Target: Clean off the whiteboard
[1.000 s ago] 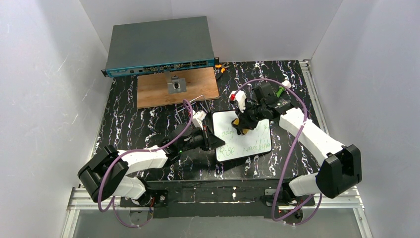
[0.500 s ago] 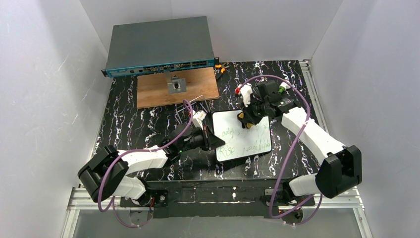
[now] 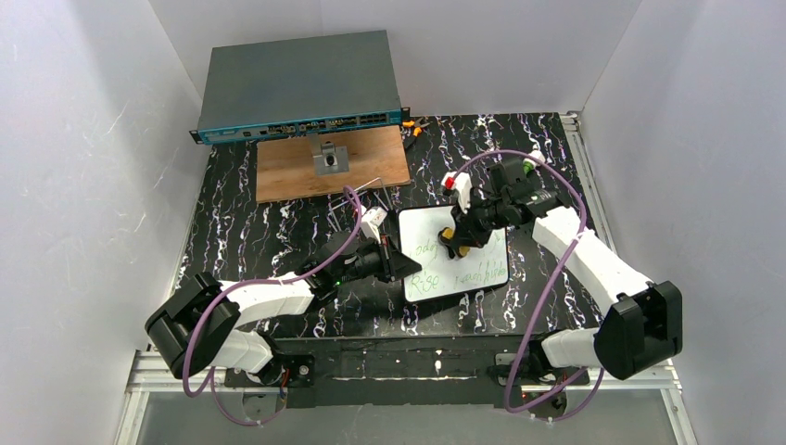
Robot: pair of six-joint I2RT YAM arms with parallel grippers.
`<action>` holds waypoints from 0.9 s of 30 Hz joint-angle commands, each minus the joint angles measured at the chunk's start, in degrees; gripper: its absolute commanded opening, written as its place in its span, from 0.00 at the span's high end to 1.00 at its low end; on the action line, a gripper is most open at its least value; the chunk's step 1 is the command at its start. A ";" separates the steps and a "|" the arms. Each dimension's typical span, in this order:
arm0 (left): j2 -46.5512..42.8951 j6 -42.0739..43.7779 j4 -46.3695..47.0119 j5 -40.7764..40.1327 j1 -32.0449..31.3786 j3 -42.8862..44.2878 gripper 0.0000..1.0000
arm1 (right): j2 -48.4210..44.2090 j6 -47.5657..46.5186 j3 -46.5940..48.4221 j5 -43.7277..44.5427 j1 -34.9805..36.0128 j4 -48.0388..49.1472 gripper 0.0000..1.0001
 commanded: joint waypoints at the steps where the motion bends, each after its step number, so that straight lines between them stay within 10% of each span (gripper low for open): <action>1: -0.44 2.67 -0.45 1.93 -0.58 0.28 1.00 | 1.76 4.08 6.98 -1.60 -0.03 0.94 0.99; 14: -1.12 2.95 -1.15 2.13 -0.60 0.53 1.00 | 2.20 6.50 2.79 15.75 -2.98 7.37 0.99; 21: -0.33 4.06 -4.22 3.16 -0.58 3.80 1.00 | -0.38 0.91 1.71 -1.69 -0.88 1.70 0.99; 27: 1.32 4.44 -5.58 4.56 -0.59 5.90 1.00 | 1.40 4.94 4.88 10.67 -2.78 5.04 0.99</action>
